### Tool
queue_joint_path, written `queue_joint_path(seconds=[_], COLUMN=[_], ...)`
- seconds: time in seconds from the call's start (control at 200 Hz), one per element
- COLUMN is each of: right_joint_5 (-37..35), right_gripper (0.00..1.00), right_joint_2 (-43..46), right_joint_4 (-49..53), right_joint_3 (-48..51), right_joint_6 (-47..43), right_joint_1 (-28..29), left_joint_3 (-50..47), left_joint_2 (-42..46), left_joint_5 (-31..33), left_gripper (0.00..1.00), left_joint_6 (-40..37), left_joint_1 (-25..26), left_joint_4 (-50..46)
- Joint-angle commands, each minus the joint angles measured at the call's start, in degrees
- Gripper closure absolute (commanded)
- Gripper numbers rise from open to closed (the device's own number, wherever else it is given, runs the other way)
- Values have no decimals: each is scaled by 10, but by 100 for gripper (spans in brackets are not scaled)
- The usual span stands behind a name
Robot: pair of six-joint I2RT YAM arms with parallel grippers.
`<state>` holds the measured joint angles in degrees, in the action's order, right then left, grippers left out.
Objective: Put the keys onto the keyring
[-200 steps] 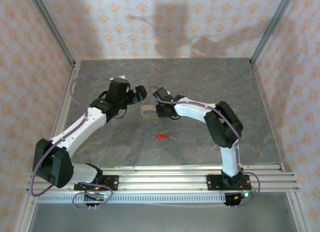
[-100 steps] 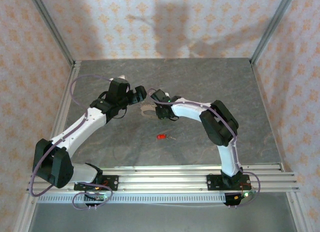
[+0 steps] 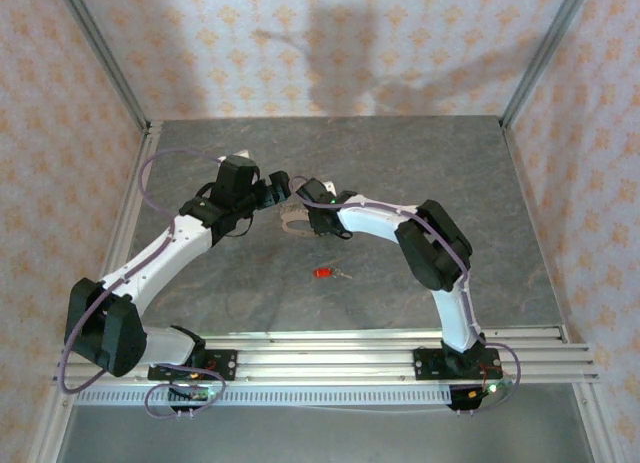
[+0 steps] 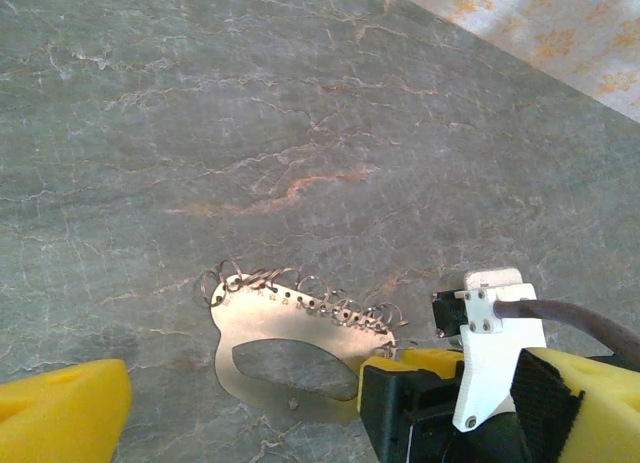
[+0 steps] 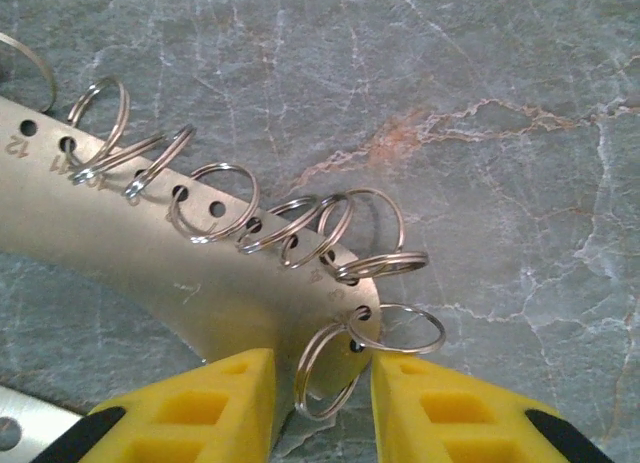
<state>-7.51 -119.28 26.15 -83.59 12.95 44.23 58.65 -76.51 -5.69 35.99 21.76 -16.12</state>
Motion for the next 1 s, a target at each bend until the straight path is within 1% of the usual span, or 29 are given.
queue_joint_path(seconds=[0.0, 0.726, 0.866, 0.926, 0.996], right_joint_5=[-33, -45, -46, -46, -46], right_gripper=[70, 83, 88, 88, 92], right_joint_2=[-15, -10, -9, -10, -10], right_joint_4=[19, 20, 21, 21, 21], right_joint_3=[-15, -18, -18, -17, -16], right_joint_6=[-12, -18, -19, -19, -19], right_joint_1=[4, 4, 4, 4, 4], left_joint_3=[-5, -3, -1, 1, 1], left_joint_2=[15, 11, 10, 9, 9], left_joint_5=[10, 4, 3, 3, 3], left_gripper=[1, 0, 1, 1, 1], left_joint_6=[-7, -6, -6, -6, -6], left_joint_1=[4, 4, 4, 4, 4], left_joint_4=[-5, -1, -1, -1, -1])
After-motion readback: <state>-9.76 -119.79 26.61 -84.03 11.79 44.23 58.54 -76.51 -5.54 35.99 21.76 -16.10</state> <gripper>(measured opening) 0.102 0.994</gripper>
